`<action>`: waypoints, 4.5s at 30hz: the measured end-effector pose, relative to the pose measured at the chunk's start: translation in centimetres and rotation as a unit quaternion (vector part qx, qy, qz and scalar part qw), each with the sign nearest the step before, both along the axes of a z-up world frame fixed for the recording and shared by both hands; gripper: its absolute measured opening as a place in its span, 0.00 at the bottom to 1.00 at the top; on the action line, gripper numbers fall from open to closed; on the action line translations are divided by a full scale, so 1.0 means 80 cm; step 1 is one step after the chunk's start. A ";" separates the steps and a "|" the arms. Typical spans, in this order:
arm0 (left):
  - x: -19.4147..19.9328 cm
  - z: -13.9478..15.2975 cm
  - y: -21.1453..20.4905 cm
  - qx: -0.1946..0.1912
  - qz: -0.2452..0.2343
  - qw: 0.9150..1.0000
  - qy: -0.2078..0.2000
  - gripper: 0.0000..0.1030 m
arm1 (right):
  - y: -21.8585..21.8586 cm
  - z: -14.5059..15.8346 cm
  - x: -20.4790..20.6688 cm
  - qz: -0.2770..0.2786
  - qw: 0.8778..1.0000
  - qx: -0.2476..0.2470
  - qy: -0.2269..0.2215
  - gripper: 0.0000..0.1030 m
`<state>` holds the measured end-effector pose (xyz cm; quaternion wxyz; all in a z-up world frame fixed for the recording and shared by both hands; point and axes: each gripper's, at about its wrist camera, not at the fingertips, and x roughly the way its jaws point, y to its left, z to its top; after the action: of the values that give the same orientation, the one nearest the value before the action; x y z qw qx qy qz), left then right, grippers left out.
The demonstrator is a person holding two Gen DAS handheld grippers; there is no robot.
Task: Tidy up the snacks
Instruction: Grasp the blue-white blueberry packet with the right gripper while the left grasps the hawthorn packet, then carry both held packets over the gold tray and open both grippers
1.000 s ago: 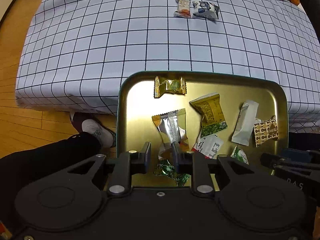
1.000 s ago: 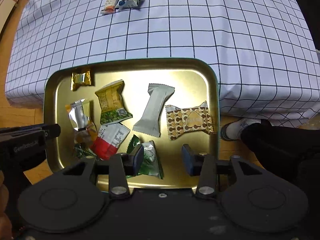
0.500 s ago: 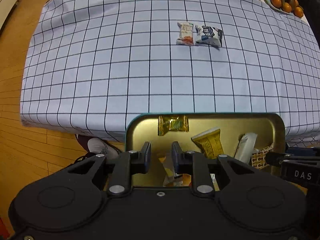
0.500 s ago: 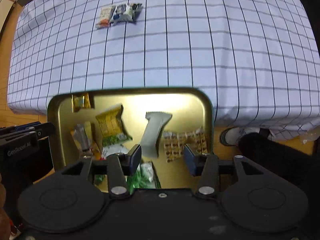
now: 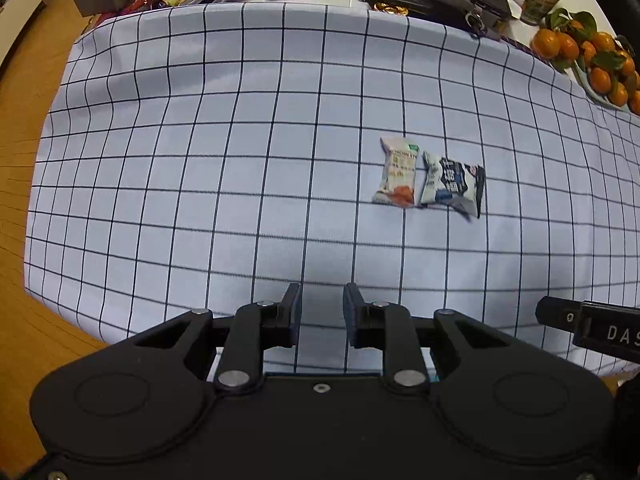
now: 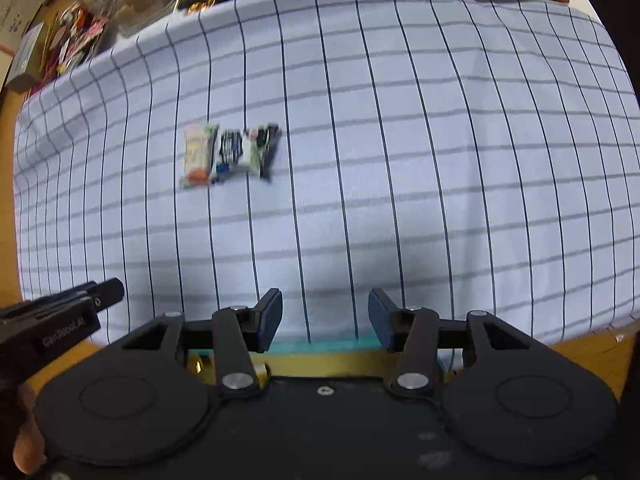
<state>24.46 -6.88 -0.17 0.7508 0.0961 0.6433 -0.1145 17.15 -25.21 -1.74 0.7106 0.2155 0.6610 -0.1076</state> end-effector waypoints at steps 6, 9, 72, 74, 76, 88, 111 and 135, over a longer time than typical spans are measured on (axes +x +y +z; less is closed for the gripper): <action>0.037 -0.020 -0.010 -0.009 0.012 1.000 -0.005 0.31 | -0.012 -0.008 0.058 -0.017 1.000 -0.007 -0.018 0.49; 0.045 -0.031 -0.010 0.004 0.010 1.000 -0.002 0.31 | -0.008 -0.012 0.086 -0.009 0.999 -0.015 -0.032 0.49; 0.068 -0.051 -0.036 -0.051 0.020 0.998 0.013 0.31 | 0.018 -0.067 0.096 0.011 1.000 -0.003 -0.015 0.31; 0.069 -0.053 -0.043 -0.063 0.016 0.998 0.017 0.31 | 0.004 -0.064 0.090 -0.003 1.000 0.002 -0.012 0.31; 0.069 -0.054 -0.052 -0.070 0.010 0.997 0.016 0.31 | -0.009 -0.062 0.085 -0.015 1.000 0.007 -0.008 0.31; 0.062 -0.071 -0.098 -0.047 -0.035 0.998 -0.011 0.31 | -0.047 -0.051 0.068 -0.039 0.998 0.047 0.003 0.32; 0.072 -0.078 -0.091 -0.028 -0.019 0.999 -0.015 0.25 | -0.052 -0.019 0.053 -0.020 0.999 0.031 -0.018 0.32; -0.149 0.000 0.036 -0.028 0.004 0.998 -0.064 0.25 | 0.016 0.048 -0.118 -0.008 0.983 -0.041 -0.180 0.32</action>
<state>12.53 -4.01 -0.19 0.7932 0.0792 0.5911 -0.1231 7.68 -23.96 2.12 0.8252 0.2072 0.5158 -0.0999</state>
